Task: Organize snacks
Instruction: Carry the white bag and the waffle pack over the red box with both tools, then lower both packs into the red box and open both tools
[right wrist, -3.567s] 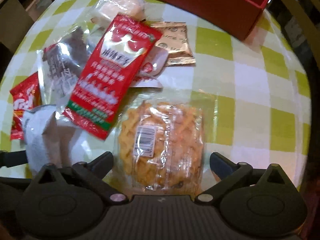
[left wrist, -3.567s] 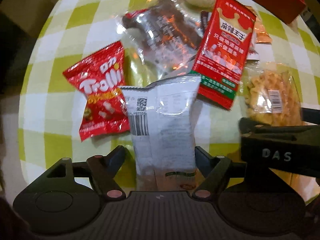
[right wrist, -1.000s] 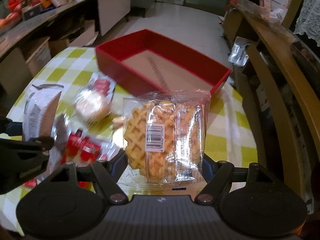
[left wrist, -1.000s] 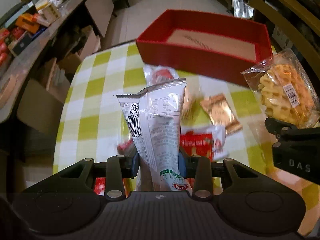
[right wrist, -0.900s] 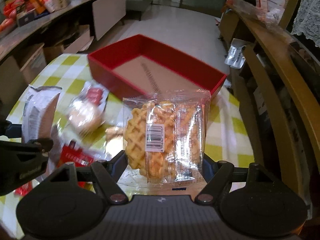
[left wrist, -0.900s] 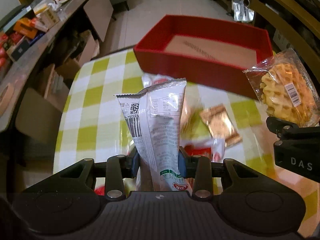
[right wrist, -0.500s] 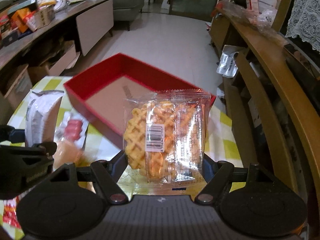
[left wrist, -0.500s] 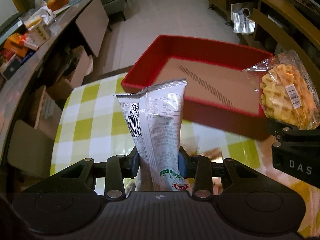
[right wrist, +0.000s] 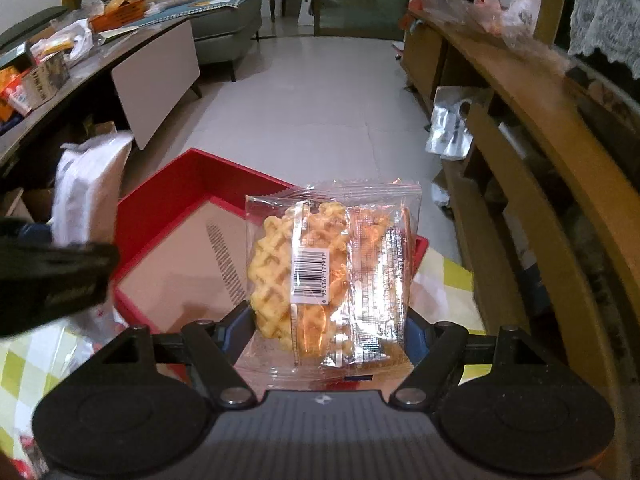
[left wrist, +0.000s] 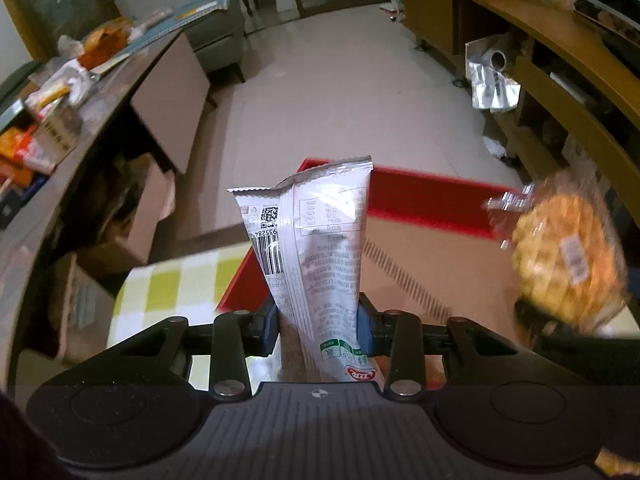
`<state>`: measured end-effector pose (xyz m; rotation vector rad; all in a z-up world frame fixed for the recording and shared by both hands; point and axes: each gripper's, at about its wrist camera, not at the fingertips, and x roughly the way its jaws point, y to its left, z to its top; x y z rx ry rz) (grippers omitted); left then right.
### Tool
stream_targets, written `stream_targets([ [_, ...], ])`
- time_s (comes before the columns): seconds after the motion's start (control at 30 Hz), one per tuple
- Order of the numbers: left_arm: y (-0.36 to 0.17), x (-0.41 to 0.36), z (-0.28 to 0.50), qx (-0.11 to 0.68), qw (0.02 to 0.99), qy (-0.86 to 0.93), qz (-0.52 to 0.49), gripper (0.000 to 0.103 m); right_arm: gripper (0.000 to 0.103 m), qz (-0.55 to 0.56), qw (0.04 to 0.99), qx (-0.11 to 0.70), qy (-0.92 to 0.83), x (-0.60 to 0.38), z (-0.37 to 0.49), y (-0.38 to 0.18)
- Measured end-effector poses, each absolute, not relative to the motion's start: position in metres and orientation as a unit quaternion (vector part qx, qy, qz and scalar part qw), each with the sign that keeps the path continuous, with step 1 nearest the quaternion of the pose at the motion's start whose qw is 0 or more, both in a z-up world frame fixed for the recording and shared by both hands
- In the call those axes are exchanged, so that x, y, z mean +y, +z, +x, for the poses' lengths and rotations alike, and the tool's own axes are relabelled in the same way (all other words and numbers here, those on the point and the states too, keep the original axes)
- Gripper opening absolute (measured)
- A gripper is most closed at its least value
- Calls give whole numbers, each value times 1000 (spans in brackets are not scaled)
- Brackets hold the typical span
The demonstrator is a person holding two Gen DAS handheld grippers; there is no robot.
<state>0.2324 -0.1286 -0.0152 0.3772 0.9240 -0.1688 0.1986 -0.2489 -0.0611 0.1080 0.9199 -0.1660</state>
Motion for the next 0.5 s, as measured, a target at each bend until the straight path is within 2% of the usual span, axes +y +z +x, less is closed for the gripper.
stream_targets([
  [0.23, -51, -152, 273, 435, 873, -90, 202, 46, 80, 37, 893, 442, -74, -244, 219, -84],
  [0.5, -86, -130, 278, 459, 858, -75, 219, 46, 80, 13, 878, 475, -51, -229, 228, -109],
])
